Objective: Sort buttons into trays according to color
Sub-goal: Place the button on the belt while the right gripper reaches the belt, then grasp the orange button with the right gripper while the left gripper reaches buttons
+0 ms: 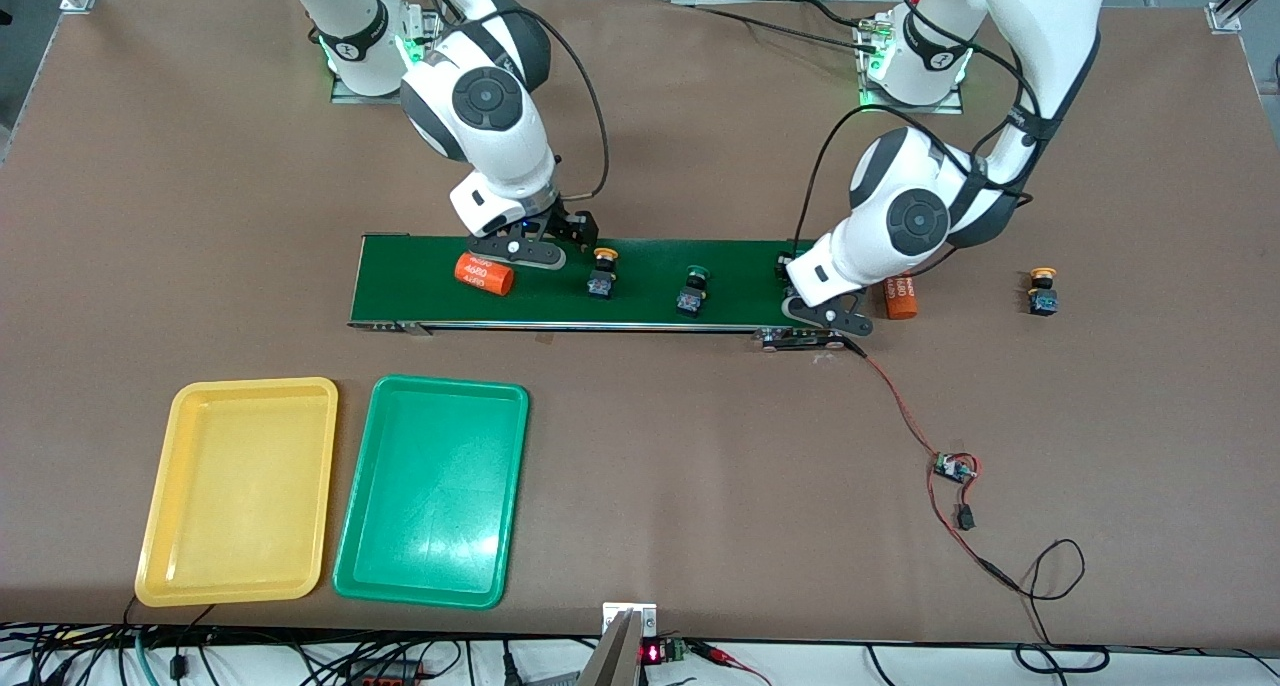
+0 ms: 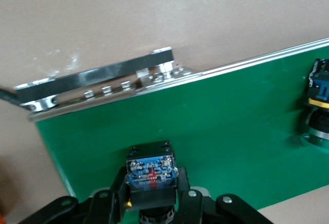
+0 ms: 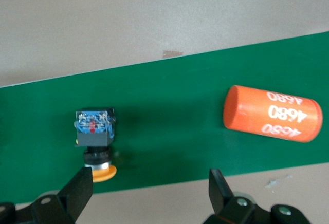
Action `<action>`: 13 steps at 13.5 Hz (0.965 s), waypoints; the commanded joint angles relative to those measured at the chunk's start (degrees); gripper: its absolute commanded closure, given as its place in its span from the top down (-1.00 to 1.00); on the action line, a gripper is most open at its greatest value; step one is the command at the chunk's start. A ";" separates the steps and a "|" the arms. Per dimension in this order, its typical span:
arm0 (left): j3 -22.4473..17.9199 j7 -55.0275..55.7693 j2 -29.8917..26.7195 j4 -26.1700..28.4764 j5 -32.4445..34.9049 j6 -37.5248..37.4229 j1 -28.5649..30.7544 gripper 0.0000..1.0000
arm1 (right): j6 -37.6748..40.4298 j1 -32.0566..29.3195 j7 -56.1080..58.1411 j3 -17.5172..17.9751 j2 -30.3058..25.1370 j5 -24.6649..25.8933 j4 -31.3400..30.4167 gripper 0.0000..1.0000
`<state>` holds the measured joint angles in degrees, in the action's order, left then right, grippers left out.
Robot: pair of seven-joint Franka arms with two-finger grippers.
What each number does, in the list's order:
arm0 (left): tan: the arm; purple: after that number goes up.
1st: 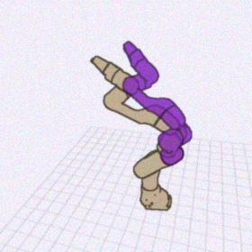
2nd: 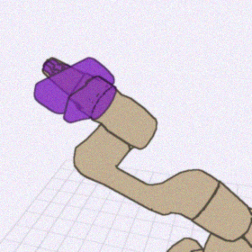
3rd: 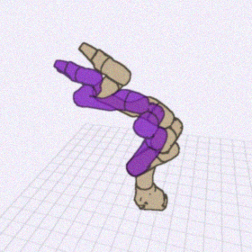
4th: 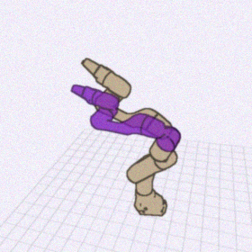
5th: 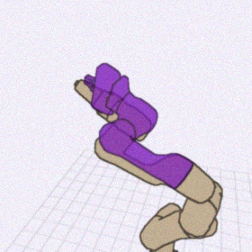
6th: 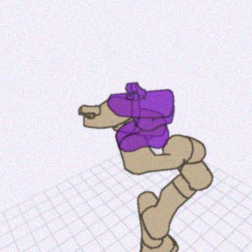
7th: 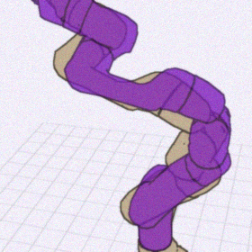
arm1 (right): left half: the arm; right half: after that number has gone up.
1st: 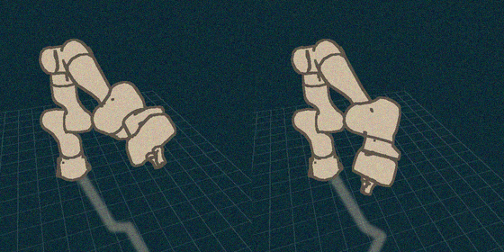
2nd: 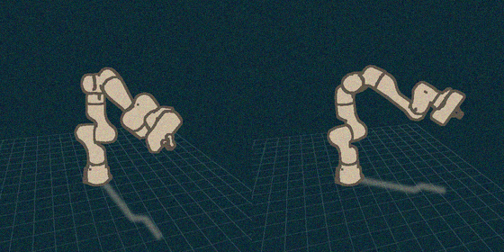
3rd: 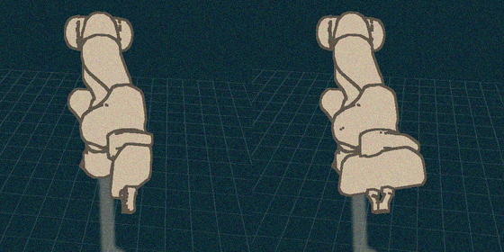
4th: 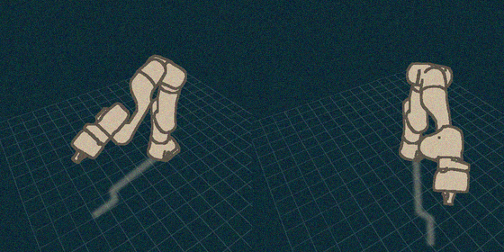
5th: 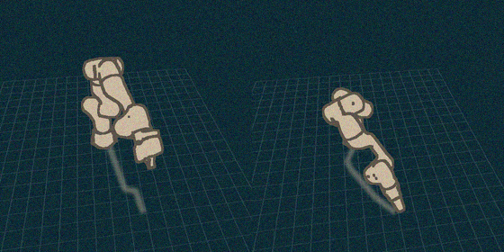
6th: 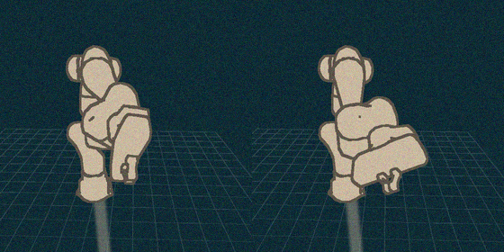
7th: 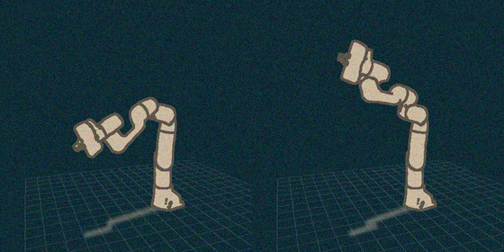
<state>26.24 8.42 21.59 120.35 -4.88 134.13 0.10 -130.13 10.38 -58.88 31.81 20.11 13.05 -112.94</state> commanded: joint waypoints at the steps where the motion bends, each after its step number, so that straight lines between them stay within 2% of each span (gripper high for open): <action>1: -0.66 -0.51 -0.32 -0.64 -0.57 0.61 -0.89 0.84 | 1.37 4.55 -3.79 -3.24 4.40 4.69 3.86 1.00; 2: -0.75 -0.59 -1.89 -0.73 -0.57 0.52 -0.63 1.00 | 1.29 4.91 -3.79 -3.76 5.19 4.96 4.13 1.00; 4: -1.27 -0.16 -6.27 -0.65 -0.57 -0.18 0.33 1.00 | 1.28 5.00 -3.79 -3.77 5.90 5.05 4.83 1.00; 5: -1.80 -0.24 -8.47 -0.56 -0.48 -2.09 2.60 1.00 | 1.28 5.08 -3.88 -3.86 6.16 5.05 5.18 1.00; 7: -1.80 -0.68 -11.38 -0.56 -0.48 -7.37 10.84 1.00 | 1.28 5.09 -4.14 -3.86 6.69 4.97 5.97 1.00; 11: -1.89 -8.49 -9.21 0.06 -0.39 -9.06 26.23 1.00 | 1.11 5.26 -4.14 -3.86 7.66 4.97 6.77 1.00; 13: -1.89 -12.18 -7.18 0.67 0.04 -9.06 31.43 1.00 | 0.85 5.35 -4.23 -3.86 8.53 5.40 6.77 1.00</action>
<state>23.33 -1.11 12.52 120.32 -4.84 124.90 28.25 -130.09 14.86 -61.44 28.27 26.98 17.01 -107.86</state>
